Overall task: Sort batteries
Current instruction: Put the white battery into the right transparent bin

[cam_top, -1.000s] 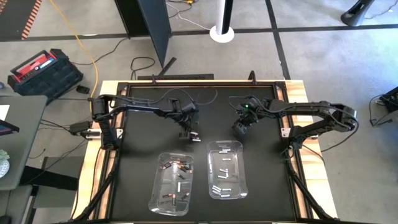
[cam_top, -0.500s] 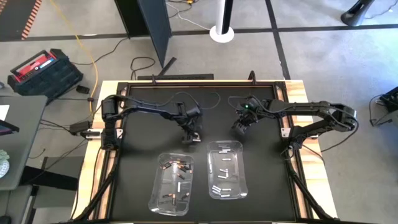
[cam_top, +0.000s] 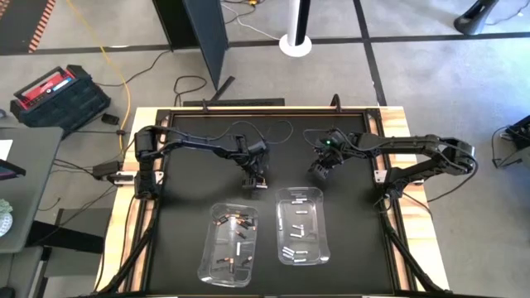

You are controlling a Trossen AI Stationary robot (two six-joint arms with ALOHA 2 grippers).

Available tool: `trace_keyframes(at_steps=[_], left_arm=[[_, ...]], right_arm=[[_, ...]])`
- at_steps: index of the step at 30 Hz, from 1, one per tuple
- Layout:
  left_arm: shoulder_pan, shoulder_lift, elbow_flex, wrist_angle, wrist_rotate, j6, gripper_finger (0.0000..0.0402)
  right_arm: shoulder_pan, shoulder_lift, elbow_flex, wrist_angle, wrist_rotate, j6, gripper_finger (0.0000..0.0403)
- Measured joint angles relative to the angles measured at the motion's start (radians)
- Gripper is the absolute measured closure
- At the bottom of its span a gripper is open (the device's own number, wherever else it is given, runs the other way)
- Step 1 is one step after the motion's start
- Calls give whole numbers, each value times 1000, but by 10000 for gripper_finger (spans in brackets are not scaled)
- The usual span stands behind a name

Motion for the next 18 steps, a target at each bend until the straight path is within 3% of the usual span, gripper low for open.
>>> trace_keyframes(at_steps=[18], left_arm=[[12,61,2,-17,0,-40,242]], right_arm=[[14,0,0,0,5,-2,241]])
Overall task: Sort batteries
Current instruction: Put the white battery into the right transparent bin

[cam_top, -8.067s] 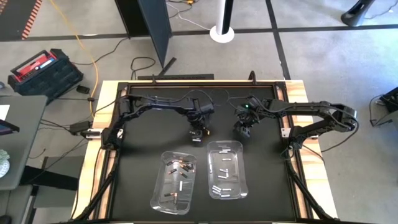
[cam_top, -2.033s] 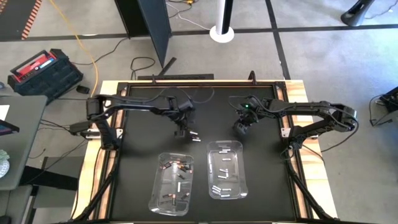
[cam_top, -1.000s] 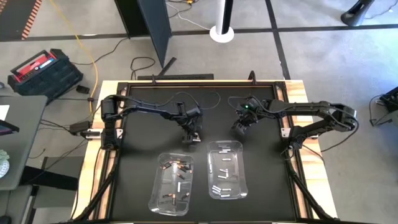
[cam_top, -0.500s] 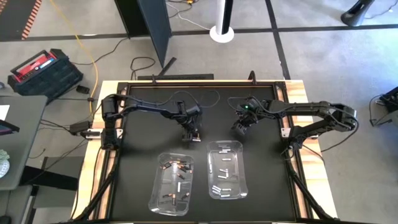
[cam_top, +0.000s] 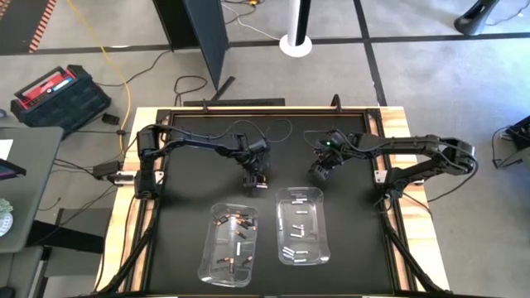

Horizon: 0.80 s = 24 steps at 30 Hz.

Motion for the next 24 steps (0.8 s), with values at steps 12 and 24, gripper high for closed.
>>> trace_keyframes(at_steps=[12,24], left_arm=[[0,3,-2,-5,1,-6,342],[-1,3,-2,-7,1,-9,373]], right_arm=[[-1,0,0,0,1,0,241],[-1,0,0,0,1,0,241]])
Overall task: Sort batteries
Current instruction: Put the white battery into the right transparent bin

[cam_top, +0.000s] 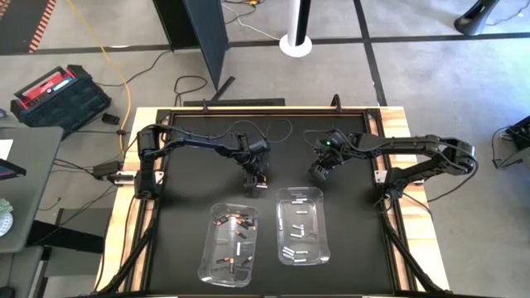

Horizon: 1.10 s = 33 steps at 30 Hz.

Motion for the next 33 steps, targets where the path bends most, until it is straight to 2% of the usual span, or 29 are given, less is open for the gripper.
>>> trace_keyframes(at_steps=[9,12,19,27,33], left_arm=[[-1,-46,-3,1,-16,-50,367],[-1,-88,-8,-22,-60,-77,364],[-13,-226,-5,-15,-86,-250,363],[-153,-371,2,92,-100,-389,363],[-288,-335,183,66,-214,-449,363]], right_arm=[[0,0,0,0,0,0,241],[0,0,0,-3,0,0,241],[0,0,0,-6,0,-45,241],[0,0,0,-14,0,-50,241],[0,0,0,-67,0,-50,241]])
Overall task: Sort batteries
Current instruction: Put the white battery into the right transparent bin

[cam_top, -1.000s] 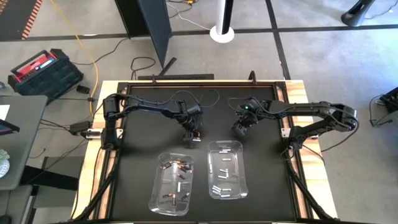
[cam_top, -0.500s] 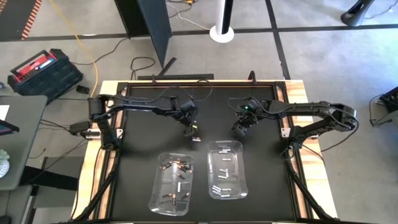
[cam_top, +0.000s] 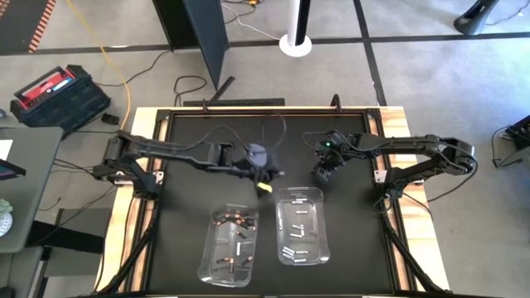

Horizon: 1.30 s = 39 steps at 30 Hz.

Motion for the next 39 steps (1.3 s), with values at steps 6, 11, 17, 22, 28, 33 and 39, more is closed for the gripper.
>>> trace_keyframes(at_steps=[6,11,17,22,28,33,39], left_arm=[[-86,152,265,-112,-58,-14,362],[-133,322,480,-228,-67,-27,362],[-189,520,681,-380,-94,-86,362],[-214,676,801,-451,-96,-156,362],[-224,792,869,-496,-63,-236,362],[-221,833,869,-537,-52,-289,362],[-220,869,867,-567,-47,-297,362]], right_arm=[[0,0,0,-46,0,0,241],[-1,0,0,-90,0,0,241],[-1,0,0,-114,0,-1,241],[-2,0,0,-114,0,-5,241],[-3,0,0,-115,0,-26,241],[-2,0,0,-114,0,-26,241],[-2,0,0,-117,0,-26,241]])
